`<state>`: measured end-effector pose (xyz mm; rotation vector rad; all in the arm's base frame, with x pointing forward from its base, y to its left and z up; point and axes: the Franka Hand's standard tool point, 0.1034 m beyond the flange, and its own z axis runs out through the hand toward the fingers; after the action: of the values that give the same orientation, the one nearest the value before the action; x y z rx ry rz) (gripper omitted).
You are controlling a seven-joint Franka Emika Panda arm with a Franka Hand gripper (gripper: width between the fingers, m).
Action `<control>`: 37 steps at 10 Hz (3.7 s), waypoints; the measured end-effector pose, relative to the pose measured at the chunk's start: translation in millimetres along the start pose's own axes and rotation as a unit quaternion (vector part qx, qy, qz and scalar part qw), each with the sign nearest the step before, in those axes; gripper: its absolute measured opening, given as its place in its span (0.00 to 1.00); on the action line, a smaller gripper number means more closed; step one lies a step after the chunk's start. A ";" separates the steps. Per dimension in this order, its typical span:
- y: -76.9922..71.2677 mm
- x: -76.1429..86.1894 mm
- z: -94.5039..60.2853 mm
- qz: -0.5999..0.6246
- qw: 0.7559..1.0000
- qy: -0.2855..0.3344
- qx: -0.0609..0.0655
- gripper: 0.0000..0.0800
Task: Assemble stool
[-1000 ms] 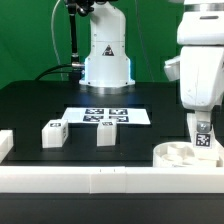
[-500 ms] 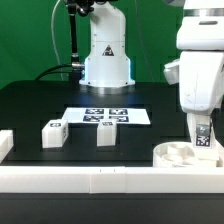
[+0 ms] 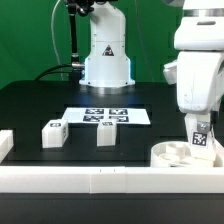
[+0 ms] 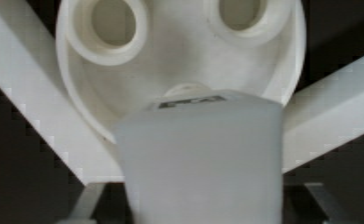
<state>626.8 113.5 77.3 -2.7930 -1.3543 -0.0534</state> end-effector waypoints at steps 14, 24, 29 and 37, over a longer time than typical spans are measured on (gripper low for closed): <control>-2.5 2.7 2.1 0.674 0.738 0.030 0.025 0.43; -3.6 3.3 3.3 0.901 0.426 0.029 0.073 0.43; -6.1 10.1 3.6 0.975 0.190 0.020 0.111 0.43; -11.5 15.9 4.0 0.989 0.071 0.004 0.128 0.70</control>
Offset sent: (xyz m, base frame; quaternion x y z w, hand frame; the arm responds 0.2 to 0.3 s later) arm -0.0115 0.0000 -0.0059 0.0495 0.0258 0.2529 0.9659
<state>627.7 133.3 74.3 -1.4269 2.4823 0.1999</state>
